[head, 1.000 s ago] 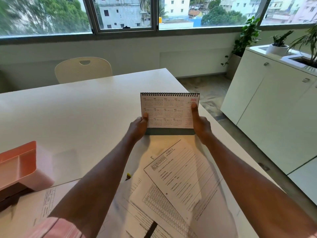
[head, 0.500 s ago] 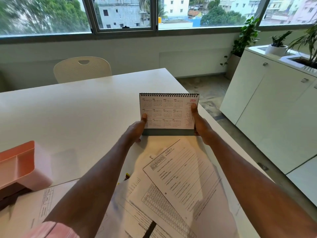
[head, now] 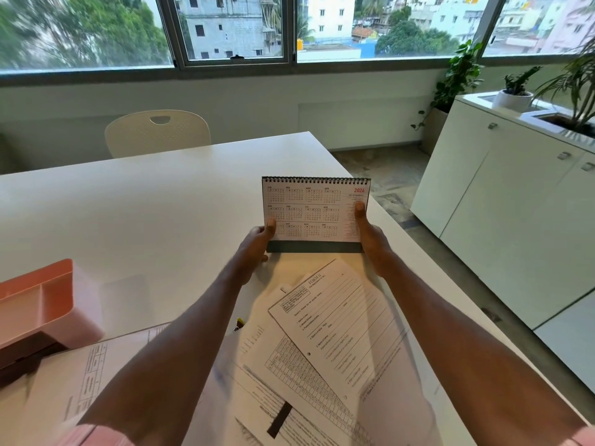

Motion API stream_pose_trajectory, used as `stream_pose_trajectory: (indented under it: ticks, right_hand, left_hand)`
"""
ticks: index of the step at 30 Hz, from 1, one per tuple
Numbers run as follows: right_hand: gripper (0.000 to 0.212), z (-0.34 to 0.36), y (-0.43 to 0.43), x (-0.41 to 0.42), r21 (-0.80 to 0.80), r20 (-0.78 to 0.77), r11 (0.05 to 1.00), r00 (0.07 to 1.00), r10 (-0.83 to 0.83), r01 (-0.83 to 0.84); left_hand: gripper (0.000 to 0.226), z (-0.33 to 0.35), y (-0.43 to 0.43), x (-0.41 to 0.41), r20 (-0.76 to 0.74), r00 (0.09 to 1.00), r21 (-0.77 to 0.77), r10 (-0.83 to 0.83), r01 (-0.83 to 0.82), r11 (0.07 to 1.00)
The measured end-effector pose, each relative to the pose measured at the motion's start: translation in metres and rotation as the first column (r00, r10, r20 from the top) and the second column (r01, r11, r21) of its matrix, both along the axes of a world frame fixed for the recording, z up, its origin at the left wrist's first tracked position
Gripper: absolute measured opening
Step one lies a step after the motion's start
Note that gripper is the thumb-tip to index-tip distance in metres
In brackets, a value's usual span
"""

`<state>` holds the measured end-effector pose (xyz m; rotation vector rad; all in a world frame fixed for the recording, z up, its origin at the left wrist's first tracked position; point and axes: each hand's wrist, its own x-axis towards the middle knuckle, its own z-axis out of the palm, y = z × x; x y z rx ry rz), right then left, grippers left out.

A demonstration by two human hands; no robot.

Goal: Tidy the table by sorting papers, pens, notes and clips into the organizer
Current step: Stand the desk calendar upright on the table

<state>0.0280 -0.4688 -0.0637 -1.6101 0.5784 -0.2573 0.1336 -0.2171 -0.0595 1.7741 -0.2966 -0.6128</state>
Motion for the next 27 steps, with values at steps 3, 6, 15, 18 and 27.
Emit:
stream_pose_trajectory:
  ticks: [3, 6, 15, 18, 27]
  right_hand:
    - [0.064, 0.001, -0.001, -0.007, -0.023, 0.047, 0.998, 0.998, -0.05, 0.051]
    - [0.078, -0.001, -0.001, -0.016, -0.053, 0.083, 0.994, 0.992, -0.091, 0.095]
    - [0.076, 0.001, 0.001, -0.028, -0.045, 0.081, 0.994, 0.992, -0.095, 0.099]
    - [0.079, -0.001, 0.0, -0.027, -0.079, 0.051, 0.992, 0.994, -0.1, 0.104]
    - [0.053, 0.017, 0.005, -0.056, -0.145, -0.085, 0.986, 0.994, 0.064, -0.076]
  left_hand:
    - [0.077, -0.002, 0.009, -0.002, 0.021, 0.999, 0.003, 0.037, -0.037, 0.999]
    - [0.102, -0.003, 0.017, -0.002, 0.045, 0.996, 0.007, 0.073, -0.073, 0.997]
    - [0.127, 0.006, 0.021, -0.01, 0.085, 0.985, 0.029, 0.147, -0.15, 0.988]
    - [0.106, 0.01, 0.02, -0.016, 0.089, 0.989, 0.014, 0.114, -0.116, 0.993]
    - [0.121, 0.013, 0.035, -0.034, 0.255, 0.966, 0.245, 0.043, -0.108, 0.964]
